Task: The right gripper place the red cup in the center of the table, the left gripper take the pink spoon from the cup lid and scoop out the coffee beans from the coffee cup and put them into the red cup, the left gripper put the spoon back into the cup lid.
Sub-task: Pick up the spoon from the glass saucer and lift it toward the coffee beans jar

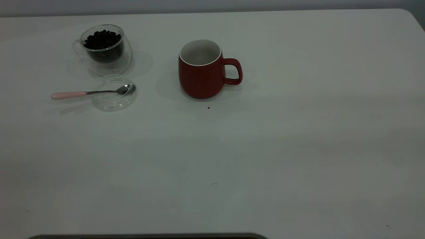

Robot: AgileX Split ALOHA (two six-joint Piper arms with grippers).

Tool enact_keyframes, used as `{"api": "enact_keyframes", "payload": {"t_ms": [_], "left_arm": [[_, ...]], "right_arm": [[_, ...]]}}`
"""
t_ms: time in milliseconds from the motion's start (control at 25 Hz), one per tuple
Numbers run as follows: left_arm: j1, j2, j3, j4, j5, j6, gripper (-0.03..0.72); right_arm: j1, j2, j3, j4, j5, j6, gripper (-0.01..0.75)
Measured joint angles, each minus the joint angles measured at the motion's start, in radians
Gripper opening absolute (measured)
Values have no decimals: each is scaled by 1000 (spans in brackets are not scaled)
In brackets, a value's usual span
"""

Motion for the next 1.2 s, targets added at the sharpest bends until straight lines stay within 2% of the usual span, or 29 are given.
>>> {"api": "enact_keyframes", "payload": {"t_ms": [400,1200], "left_arm": [[0,0,0,0,0,0,505],[0,0,0,0,0,0,505]], "right_arm": [[-5,-223,0,-1,15,-6,591],[-11,-225,0,-2,16,-8,591]]}}
